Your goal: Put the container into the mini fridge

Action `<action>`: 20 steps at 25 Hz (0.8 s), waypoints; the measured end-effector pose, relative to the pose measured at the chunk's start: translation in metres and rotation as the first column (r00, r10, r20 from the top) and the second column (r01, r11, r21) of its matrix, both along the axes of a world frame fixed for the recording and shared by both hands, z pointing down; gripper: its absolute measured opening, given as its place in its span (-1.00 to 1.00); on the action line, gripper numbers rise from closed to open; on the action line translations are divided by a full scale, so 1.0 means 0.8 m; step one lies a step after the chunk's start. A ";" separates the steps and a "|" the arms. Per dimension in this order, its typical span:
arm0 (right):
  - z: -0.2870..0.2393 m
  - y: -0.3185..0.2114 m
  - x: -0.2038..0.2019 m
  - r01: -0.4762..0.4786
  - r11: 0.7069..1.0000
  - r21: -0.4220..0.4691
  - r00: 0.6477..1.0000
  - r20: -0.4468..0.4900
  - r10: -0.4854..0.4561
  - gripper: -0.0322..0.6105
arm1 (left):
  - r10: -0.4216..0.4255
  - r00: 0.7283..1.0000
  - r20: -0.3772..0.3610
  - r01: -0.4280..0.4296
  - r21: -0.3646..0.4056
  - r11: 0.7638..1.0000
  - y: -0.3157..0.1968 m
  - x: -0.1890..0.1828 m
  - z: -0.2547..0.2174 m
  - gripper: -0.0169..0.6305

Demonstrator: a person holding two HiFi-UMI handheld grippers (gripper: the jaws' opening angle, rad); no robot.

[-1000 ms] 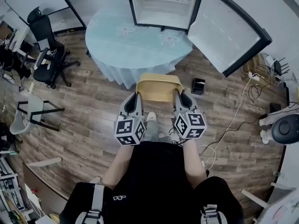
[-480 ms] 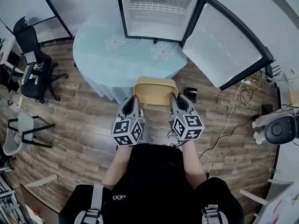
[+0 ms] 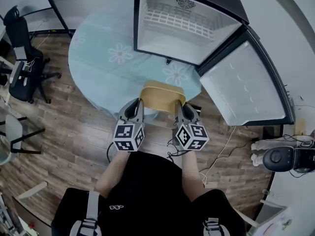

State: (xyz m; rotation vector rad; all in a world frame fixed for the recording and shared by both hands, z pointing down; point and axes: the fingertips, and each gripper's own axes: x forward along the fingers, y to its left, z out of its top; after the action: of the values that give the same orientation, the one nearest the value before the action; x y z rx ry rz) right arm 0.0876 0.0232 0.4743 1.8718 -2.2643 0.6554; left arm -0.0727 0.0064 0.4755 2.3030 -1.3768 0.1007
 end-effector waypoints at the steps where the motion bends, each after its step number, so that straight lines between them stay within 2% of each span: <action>1: -0.006 -0.022 -0.015 0.016 1.000 0.004 1.000 -0.006 -0.016 -0.77 | -0.021 1.000 -0.004 0.021 -0.002 1.000 -0.021 -0.015 -0.005 -0.88; 4: -0.025 -0.079 -0.044 0.043 0.999 0.012 0.999 -0.019 -0.043 -0.77 | -0.063 0.998 -0.023 0.063 0.008 0.998 -0.074 -0.045 -0.021 -0.88; 7: -0.031 -0.118 -0.051 0.029 0.999 0.016 1.000 -0.011 -0.029 -0.77 | -0.050 0.998 -0.042 0.051 0.024 0.998 -0.116 -0.051 -0.026 -0.88; 11: -0.020 -0.133 -0.038 -0.018 1.000 -0.018 1.000 0.002 0.019 -0.78 | 0.019 0.999 -0.039 -0.019 0.009 1.000 -0.134 -0.037 -0.021 -0.87; 16: -0.026 -0.164 -0.043 -0.034 0.999 0.005 0.999 -0.005 0.034 -0.78 | 0.015 0.999 -0.033 -0.015 0.014 1.000 -0.167 -0.043 -0.024 -0.87; 20: -0.013 -0.160 -0.034 -0.068 0.998 -0.010 0.997 0.027 0.069 -0.78 | 0.044 0.999 -0.017 -0.044 0.004 0.999 -0.169 -0.033 -0.018 -0.87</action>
State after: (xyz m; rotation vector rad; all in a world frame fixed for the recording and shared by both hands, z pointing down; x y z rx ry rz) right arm 0.0606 -0.1048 0.4636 1.9557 -2.2180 0.7043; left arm -0.0993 -0.1292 0.4608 2.3322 -1.3186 0.0924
